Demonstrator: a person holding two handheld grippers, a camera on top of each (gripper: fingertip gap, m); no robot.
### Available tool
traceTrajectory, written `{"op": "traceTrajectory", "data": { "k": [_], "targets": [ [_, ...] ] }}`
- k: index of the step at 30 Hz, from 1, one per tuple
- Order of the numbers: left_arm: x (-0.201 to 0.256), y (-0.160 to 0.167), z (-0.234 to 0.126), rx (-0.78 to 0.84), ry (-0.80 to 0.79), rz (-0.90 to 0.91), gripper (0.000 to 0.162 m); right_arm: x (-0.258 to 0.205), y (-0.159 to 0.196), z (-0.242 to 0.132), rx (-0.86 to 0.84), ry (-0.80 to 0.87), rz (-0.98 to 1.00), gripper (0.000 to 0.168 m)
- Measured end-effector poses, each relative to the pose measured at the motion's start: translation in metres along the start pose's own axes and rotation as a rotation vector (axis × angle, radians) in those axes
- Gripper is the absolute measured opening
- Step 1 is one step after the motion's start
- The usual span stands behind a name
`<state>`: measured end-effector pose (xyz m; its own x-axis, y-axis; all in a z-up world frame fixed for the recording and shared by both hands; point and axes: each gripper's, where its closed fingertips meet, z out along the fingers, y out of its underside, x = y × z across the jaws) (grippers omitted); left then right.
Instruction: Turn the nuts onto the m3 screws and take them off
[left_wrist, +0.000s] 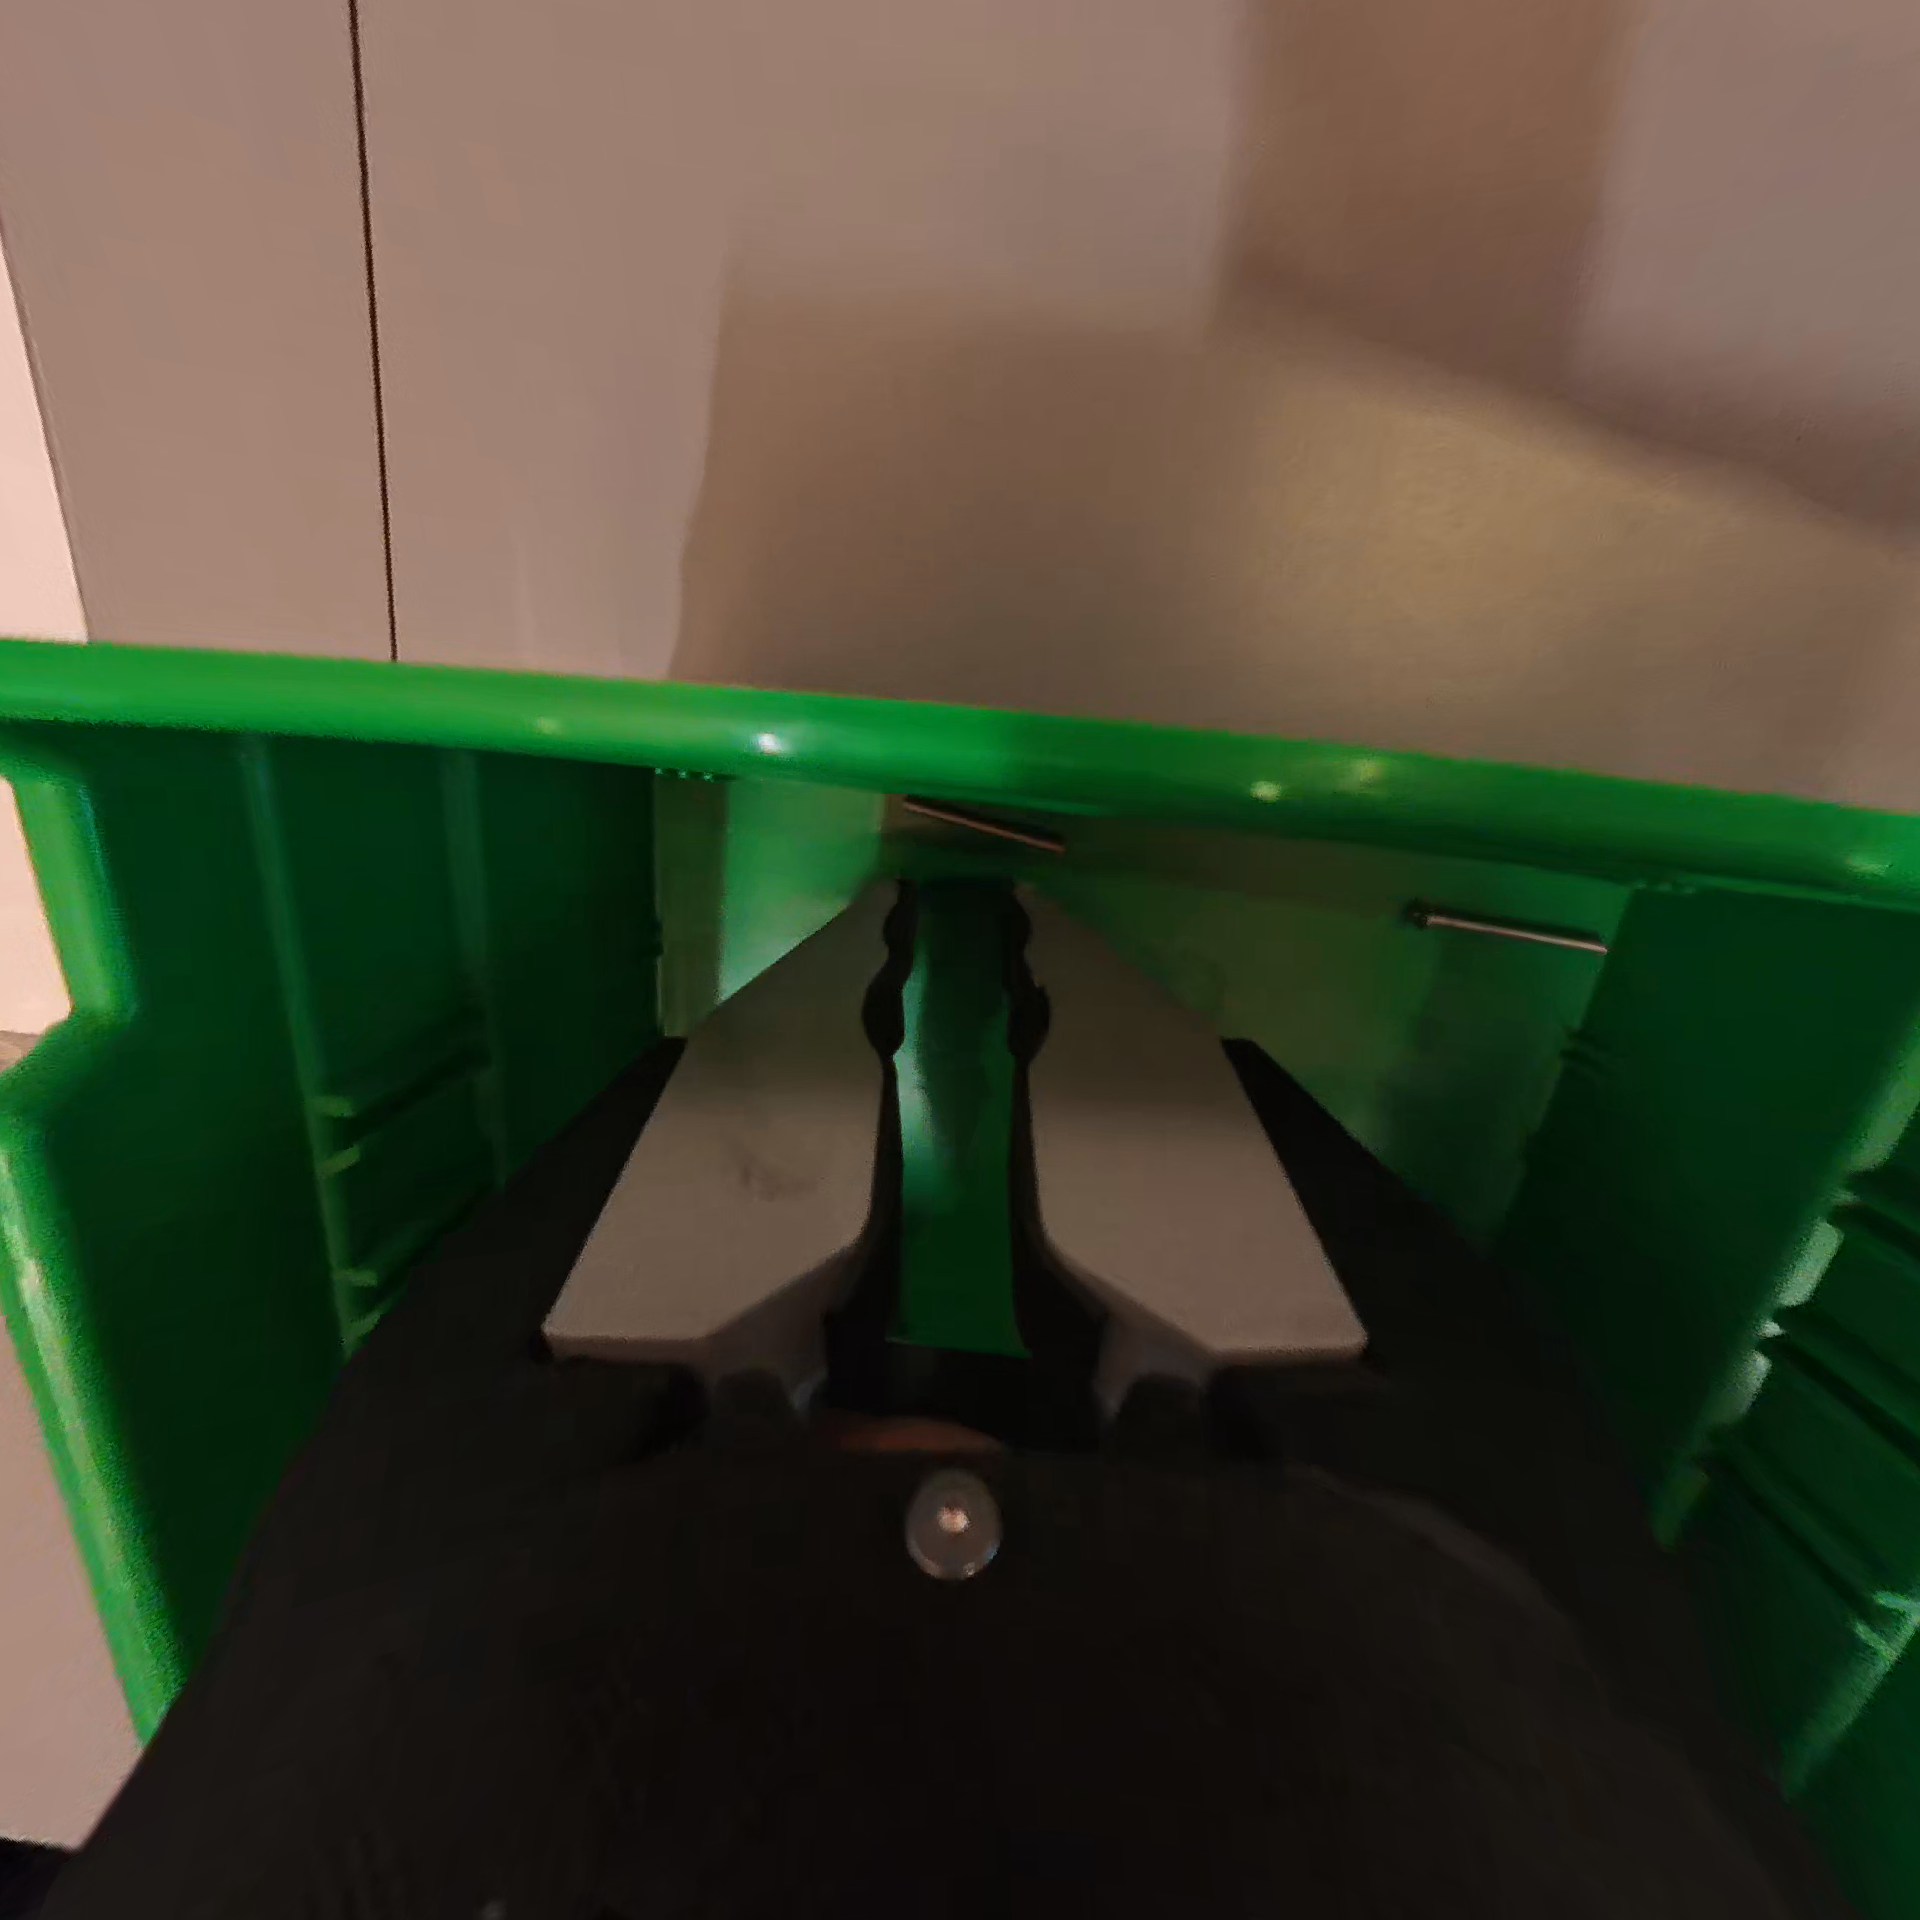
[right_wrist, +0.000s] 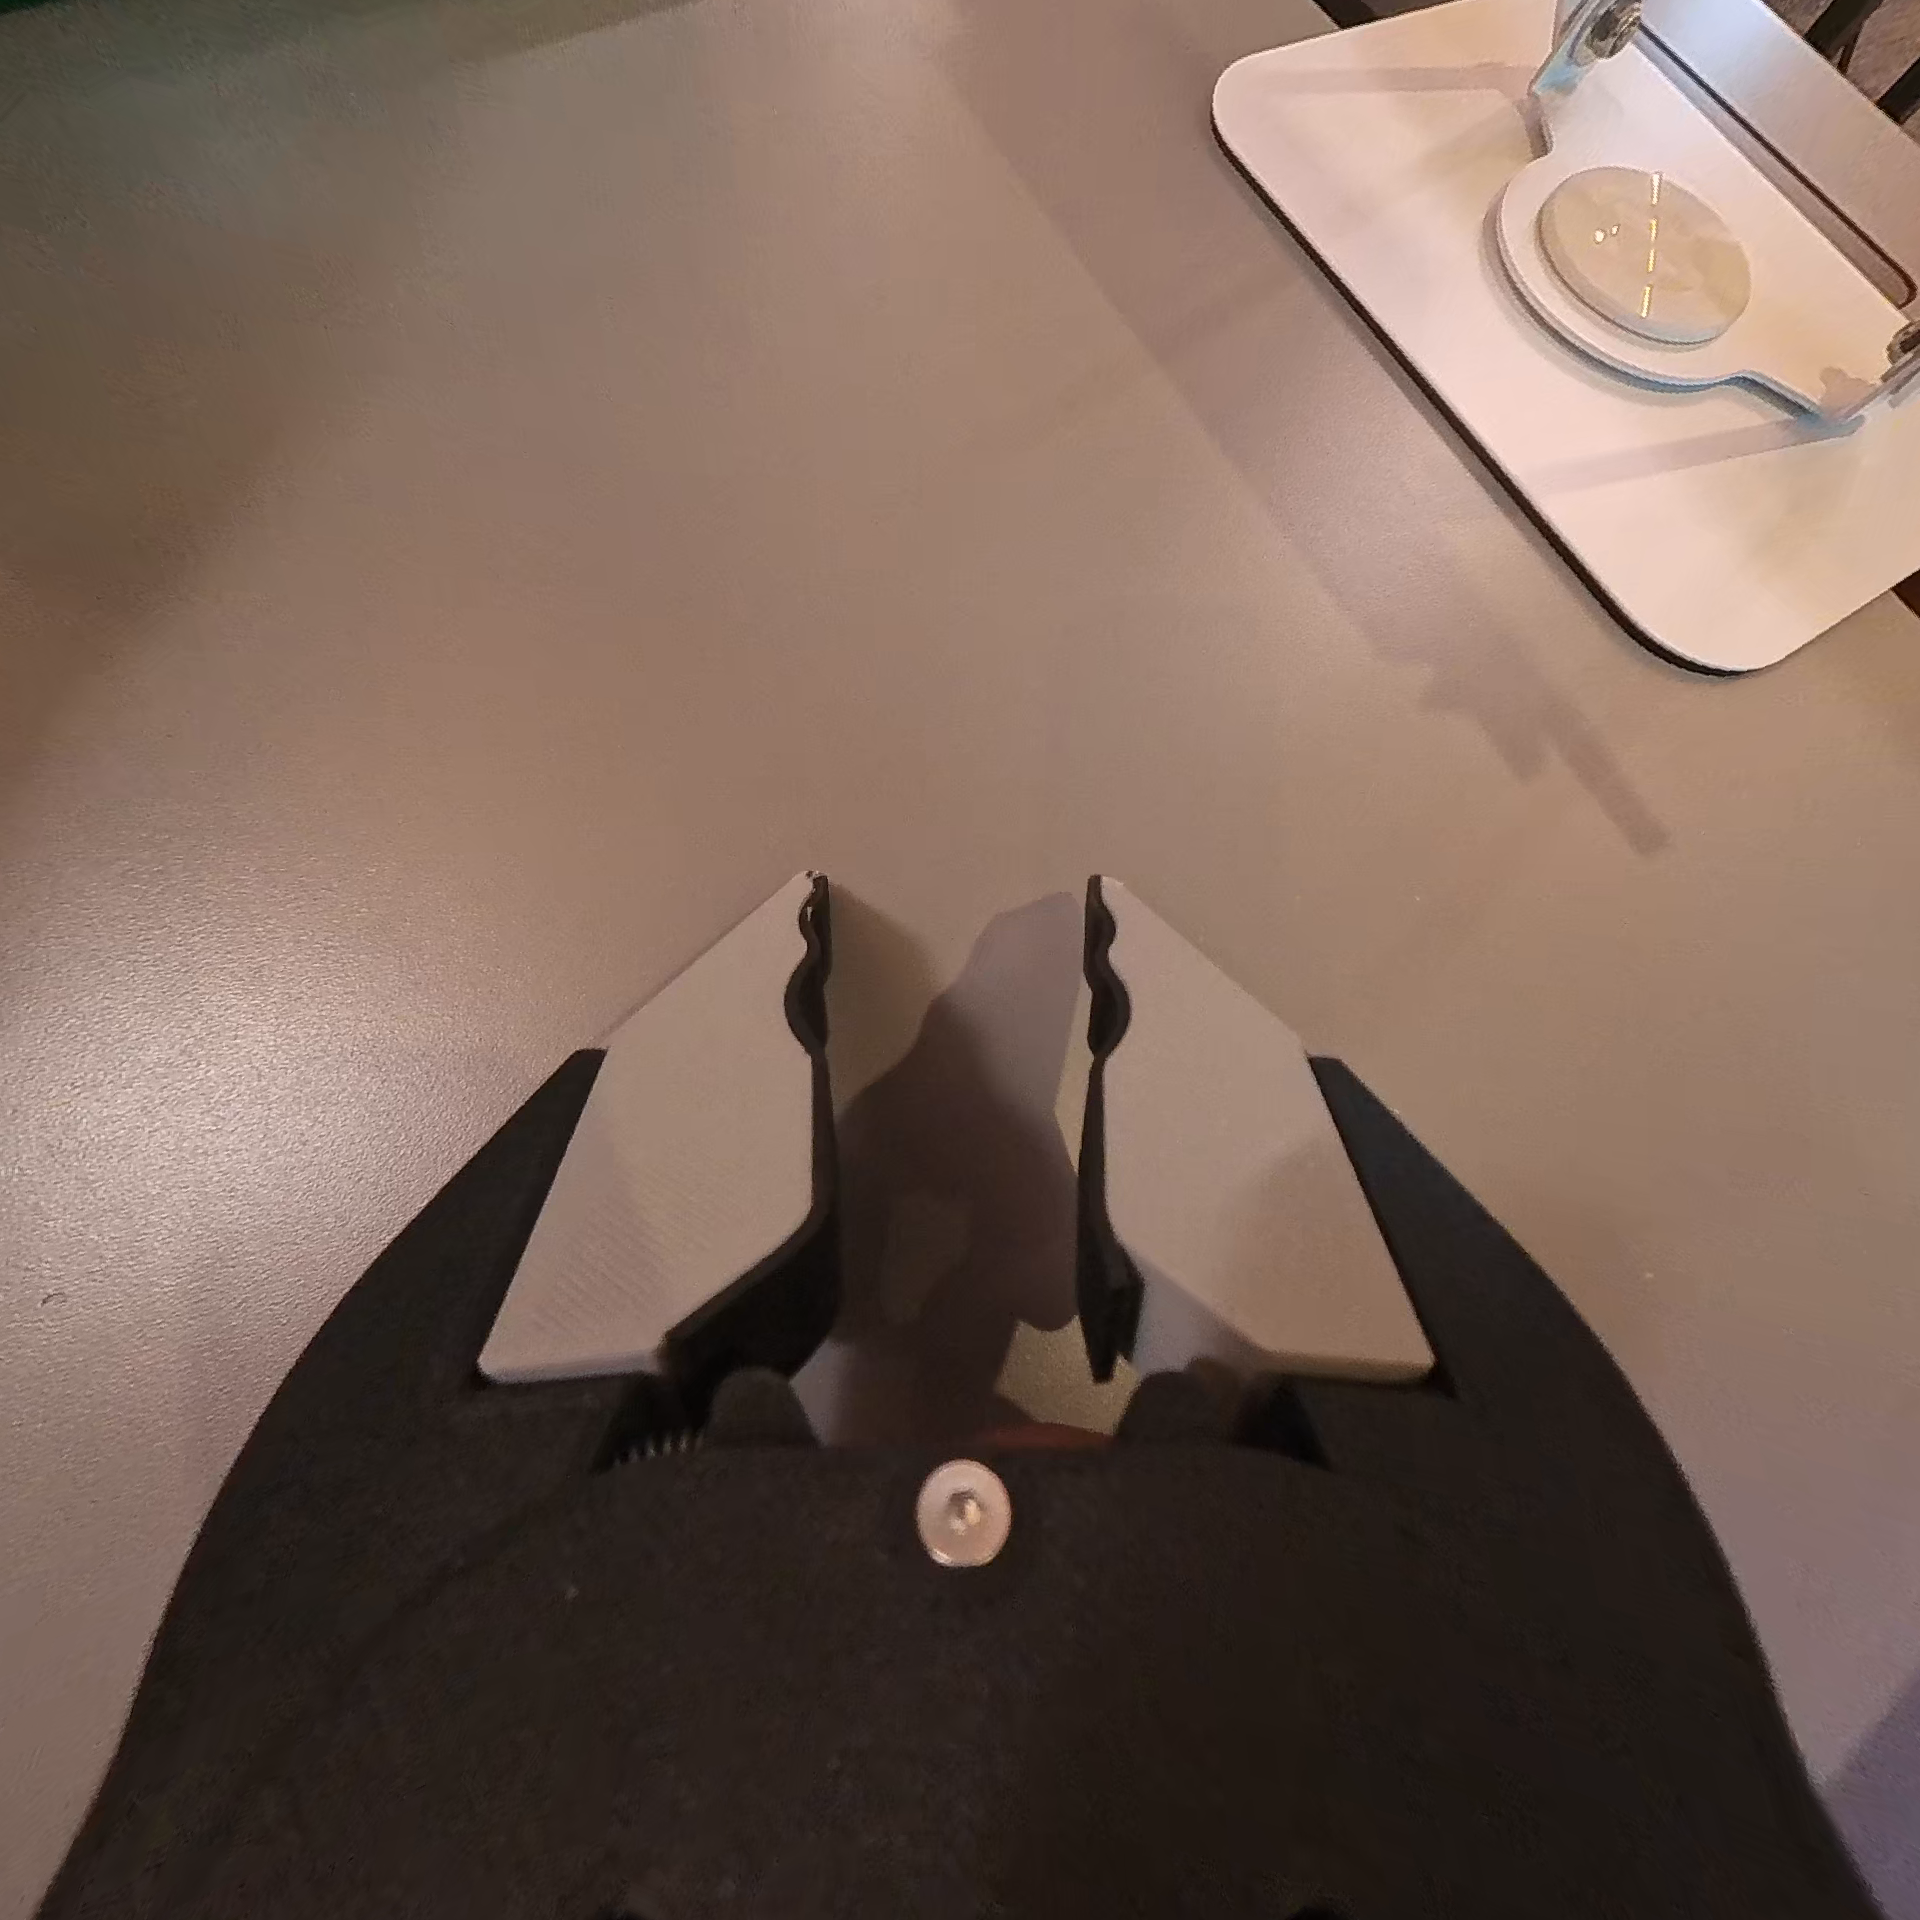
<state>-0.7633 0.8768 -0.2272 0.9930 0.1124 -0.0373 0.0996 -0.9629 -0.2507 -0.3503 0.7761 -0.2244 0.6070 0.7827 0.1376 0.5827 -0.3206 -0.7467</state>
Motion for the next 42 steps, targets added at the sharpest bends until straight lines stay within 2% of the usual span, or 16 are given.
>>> {"op": "traceTrajectory", "data": {
  "k": [7, 12, 13, 21, 27, 32, 38, 42],
  "targets": [
    [0.003, 0.001, -0.001, 0.002, 0.022, 0.055, 0.015, -0.001, 0.000, 0.000, 0.002, 0.004, -0.013, 0.045],
    [0.016, 0.010, -0.005, -0.063, 0.123, 0.117, 0.053, -0.002, 0.000, 0.000, 0.002, 0.000, -0.015, 0.043],
    [0.015, 0.011, -0.006, -0.071, 0.116, 0.133, 0.055, -0.002, 0.000, 0.000, 0.002, -0.001, -0.014, 0.043],
    [0.017, -0.010, -0.005, 0.025, 0.092, 0.184, 0.053, -0.002, 0.000, 0.000, 0.002, -0.001, -0.015, 0.043],
    [0.021, -0.008, 0.001, 0.007, 0.101, 0.220, 0.055, -0.002, 0.000, 0.000, 0.002, -0.005, -0.015, 0.043],
    [0.036, 0.010, -0.008, -0.084, 0.199, 0.274, 0.046, -0.002, 0.000, 0.000, 0.002, -0.007, -0.016, 0.042],
    [0.024, 0.006, -0.016, -0.059, 0.140, 0.307, 0.048, -0.003, 0.000, 0.000, 0.003, -0.004, -0.021, 0.041],
    [0.019, -0.001, -0.015, -0.019, 0.121, 0.267, 0.047, -0.003, 0.000, 0.000, 0.002, -0.008, -0.017, 0.041]
  ]
}}
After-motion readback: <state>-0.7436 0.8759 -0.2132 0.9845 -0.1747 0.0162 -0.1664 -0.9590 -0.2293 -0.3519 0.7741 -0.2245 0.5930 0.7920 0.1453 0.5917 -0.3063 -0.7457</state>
